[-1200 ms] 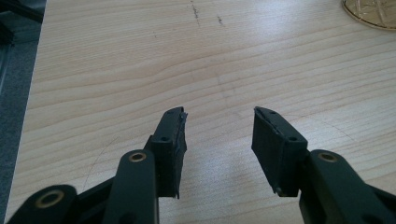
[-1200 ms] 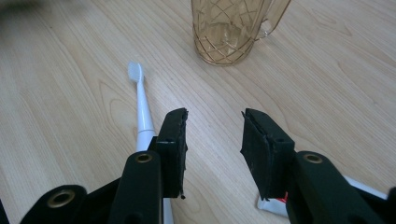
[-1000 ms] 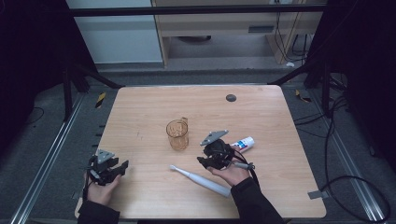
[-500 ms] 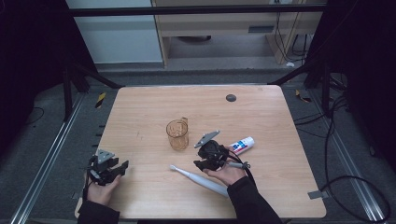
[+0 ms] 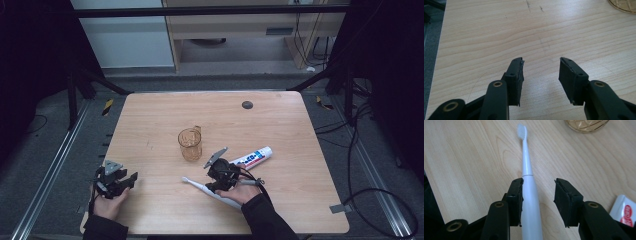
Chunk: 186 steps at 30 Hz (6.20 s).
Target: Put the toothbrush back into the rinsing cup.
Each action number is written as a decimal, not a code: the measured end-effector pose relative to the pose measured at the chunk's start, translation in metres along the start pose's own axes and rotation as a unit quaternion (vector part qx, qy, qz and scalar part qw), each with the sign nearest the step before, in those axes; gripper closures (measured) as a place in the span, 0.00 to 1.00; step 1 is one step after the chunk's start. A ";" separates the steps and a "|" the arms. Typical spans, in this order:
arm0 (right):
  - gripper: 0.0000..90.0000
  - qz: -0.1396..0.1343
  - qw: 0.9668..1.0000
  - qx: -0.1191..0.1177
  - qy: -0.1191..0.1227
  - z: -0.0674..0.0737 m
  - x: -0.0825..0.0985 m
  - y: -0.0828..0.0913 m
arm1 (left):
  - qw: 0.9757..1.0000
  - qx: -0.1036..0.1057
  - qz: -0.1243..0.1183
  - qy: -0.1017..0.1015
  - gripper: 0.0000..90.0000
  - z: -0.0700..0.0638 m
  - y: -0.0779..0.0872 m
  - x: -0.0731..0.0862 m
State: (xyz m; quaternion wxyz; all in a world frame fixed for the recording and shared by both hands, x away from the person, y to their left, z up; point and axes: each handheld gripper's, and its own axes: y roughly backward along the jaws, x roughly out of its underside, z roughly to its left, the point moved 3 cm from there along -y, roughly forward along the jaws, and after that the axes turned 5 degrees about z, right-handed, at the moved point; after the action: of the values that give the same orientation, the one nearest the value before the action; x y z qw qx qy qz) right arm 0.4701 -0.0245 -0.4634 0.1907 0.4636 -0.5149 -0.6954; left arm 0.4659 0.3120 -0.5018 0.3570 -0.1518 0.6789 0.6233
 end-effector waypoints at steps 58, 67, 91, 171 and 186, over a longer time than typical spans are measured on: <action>0.74 0.074 0.997 -0.009 0.010 0.006 0.008 -0.037 | 1.000 0.000 0.005 -0.001 0.60 0.000 -0.001 0.000; 0.74 0.072 0.997 -0.005 0.009 0.006 0.008 -0.037 | 1.000 0.001 0.005 -0.001 0.60 0.000 -0.001 0.000; 0.75 -0.007 1.000 -0.002 -0.014 0.001 0.002 -0.001 | 1.000 0.000 0.005 0.000 0.60 0.000 -0.001 0.000; 0.74 -0.488 0.845 0.131 -0.175 -0.048 -0.099 0.056 | 1.000 -0.006 -0.004 0.004 0.60 0.002 0.000 0.000; 0.74 -0.497 0.838 0.148 -0.169 -0.047 -0.123 0.039 | 1.000 -0.004 -0.005 0.006 0.60 0.002 -0.001 0.000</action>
State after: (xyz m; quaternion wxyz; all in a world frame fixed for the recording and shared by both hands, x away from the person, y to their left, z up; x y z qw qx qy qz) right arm 0.5628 0.0265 -0.3756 -0.3415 0.5557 -0.3363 -0.6794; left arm 0.4669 0.3135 -0.5019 0.3555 -0.1605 0.6779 0.6231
